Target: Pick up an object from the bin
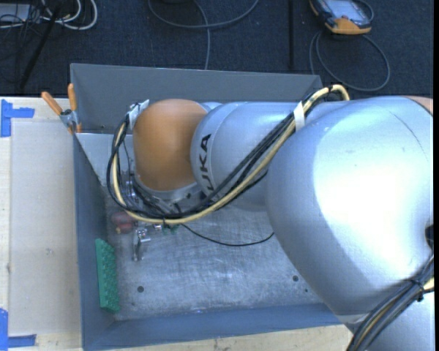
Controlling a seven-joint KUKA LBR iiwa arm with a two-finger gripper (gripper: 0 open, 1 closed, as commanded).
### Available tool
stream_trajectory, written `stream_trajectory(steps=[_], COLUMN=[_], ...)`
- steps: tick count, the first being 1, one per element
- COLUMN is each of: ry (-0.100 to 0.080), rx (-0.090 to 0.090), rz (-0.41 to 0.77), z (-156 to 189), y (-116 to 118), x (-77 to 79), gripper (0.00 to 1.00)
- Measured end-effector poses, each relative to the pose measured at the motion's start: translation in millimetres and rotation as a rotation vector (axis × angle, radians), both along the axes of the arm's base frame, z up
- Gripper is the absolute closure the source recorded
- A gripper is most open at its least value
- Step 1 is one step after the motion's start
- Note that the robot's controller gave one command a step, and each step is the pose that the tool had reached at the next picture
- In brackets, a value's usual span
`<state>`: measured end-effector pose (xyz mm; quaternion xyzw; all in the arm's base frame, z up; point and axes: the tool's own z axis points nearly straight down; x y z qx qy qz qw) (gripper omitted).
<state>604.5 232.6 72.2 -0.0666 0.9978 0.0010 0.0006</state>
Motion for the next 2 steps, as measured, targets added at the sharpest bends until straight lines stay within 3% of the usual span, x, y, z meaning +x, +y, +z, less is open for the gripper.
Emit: stream_trajectory(steps=[1, 2], ry=[-0.010, -0.004], rx=[0.002, 0.000], rz=[-0.002, -0.004], z=[3.7, 49.5], y=[-0.3, -0.2], x=[3.2, 4.5], gripper=[1.00, 1.00])
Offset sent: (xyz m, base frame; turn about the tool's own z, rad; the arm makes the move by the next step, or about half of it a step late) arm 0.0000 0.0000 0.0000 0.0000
